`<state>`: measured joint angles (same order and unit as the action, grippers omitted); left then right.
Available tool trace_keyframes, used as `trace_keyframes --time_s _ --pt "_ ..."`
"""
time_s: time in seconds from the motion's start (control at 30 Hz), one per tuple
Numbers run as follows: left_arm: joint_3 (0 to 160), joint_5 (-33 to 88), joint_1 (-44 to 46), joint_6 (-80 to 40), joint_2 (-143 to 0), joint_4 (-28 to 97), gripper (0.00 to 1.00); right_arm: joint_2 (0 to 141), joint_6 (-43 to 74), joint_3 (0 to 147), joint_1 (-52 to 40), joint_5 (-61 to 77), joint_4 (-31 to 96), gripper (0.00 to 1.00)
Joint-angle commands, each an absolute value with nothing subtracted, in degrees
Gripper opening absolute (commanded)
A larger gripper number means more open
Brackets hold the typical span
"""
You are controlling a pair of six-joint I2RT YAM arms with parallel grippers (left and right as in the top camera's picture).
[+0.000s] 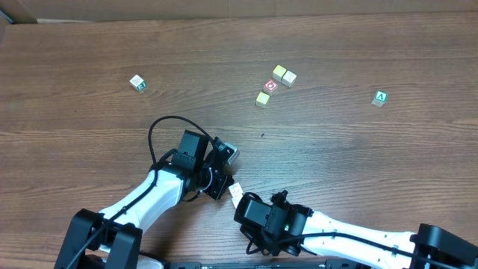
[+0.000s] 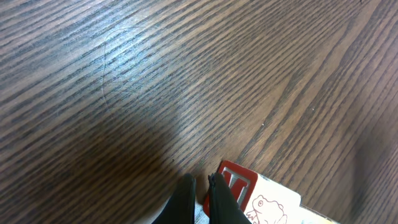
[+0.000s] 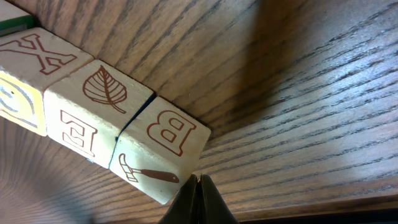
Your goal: Flip 4 blocks
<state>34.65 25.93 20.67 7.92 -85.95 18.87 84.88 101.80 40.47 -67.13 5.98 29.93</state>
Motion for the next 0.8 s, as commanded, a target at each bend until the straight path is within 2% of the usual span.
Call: trace_keyframes --time_s 0.0,0.77 --pt "34.9 27.9 21.9 8.1 -86.5 19.4 0.04 85.0 102.1 40.6 -66.9 3.6 28.8 0.04" --pt "34.9 26.6 21.9 7.3 -86.5 18.6 0.04 85.0 102.1 40.6 -67.2 3.7 28.7 0.04"
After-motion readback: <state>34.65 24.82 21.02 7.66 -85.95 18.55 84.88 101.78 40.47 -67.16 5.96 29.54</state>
